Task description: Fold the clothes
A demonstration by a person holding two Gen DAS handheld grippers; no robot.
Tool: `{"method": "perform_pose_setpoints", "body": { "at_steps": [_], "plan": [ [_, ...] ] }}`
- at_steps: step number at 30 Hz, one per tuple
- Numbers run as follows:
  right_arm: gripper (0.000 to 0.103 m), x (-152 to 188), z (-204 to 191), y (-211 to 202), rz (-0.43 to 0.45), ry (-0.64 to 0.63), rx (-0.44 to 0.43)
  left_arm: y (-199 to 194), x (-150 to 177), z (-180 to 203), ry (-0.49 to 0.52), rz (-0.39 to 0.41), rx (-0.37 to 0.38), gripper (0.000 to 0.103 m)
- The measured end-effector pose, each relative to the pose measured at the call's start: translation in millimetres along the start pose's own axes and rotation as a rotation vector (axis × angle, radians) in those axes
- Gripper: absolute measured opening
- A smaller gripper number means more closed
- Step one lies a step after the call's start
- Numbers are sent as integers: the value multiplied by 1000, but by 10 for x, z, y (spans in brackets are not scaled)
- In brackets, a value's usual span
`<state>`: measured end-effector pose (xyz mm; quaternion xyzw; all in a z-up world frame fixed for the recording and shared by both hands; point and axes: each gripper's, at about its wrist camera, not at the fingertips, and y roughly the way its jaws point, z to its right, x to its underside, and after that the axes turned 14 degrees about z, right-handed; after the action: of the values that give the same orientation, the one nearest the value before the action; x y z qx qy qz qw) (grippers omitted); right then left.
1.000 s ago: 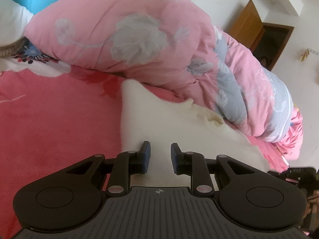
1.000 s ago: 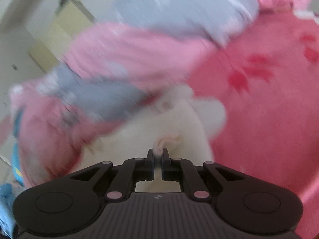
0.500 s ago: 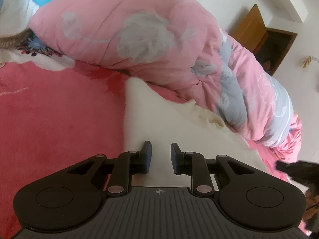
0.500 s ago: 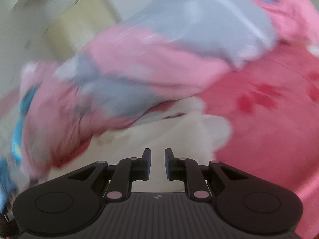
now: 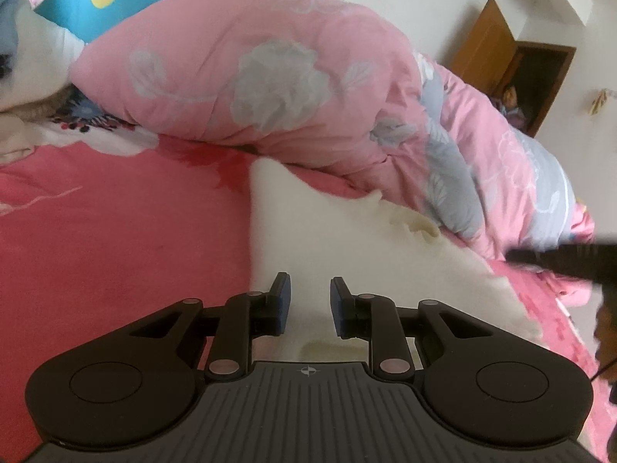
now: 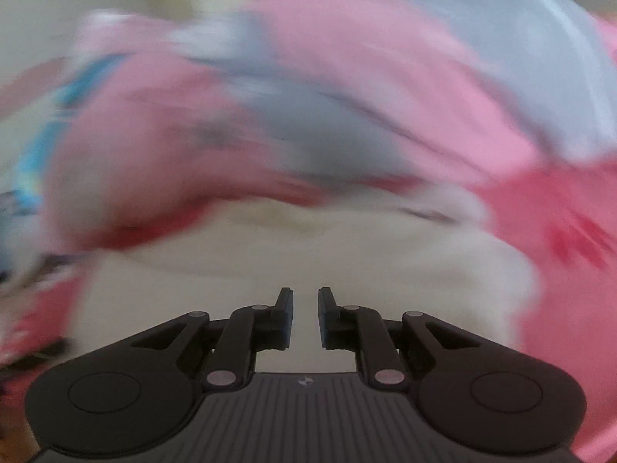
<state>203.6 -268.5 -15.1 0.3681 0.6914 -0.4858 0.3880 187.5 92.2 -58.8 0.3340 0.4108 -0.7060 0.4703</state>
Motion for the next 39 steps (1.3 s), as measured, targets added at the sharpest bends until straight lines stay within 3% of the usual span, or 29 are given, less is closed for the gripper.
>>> {"method": "perform_pose_setpoints", "body": {
  "at_steps": [4,6,7,9,11,15,19,21,23,27,31,35,39],
  "plan": [
    [13,-58,-855,299,-21,-147,-228,-13,3,-58,-35,-1,-30,23],
    [12,49,-1143,565,-60,-190,-298,-4,9,-117,-64,-7,-56,23],
    [12,116,-1268,709,-82,-207,-327,9,14,-147,-83,-15,-62,31],
    [10,361,-1422,1069,-162,-278,-297,34,24,-208,-121,-32,-74,34],
    [8,522,-1399,1252,-184,-295,-267,59,34,-269,-159,-48,-85,35],
    [8,310,-1425,1173,-182,-226,-250,80,59,-301,-182,-58,-107,35],
    [8,115,-1714,1172,-107,-270,-348,60,68,-307,-198,-55,-116,35],
    [8,204,-1845,1394,-135,-301,-360,47,69,-318,-202,-53,-120,35],
    [3,415,-1903,1694,-189,-358,-315,27,75,-336,-212,-49,-126,35],
    [0,334,-1865,1820,-212,-263,-295,24,68,-402,-270,-57,-122,35],
    [1,213,-1995,1834,-181,-286,-316,-1,78,-412,-296,-51,-129,35],
    [0,339,-2053,2225,-187,-275,-292,-21,74,-433,-313,-45,-135,35],
    [0,262,-1914,2326,-183,-104,-264,-52,78,-434,-325,-43,-136,35]
  ]
}}
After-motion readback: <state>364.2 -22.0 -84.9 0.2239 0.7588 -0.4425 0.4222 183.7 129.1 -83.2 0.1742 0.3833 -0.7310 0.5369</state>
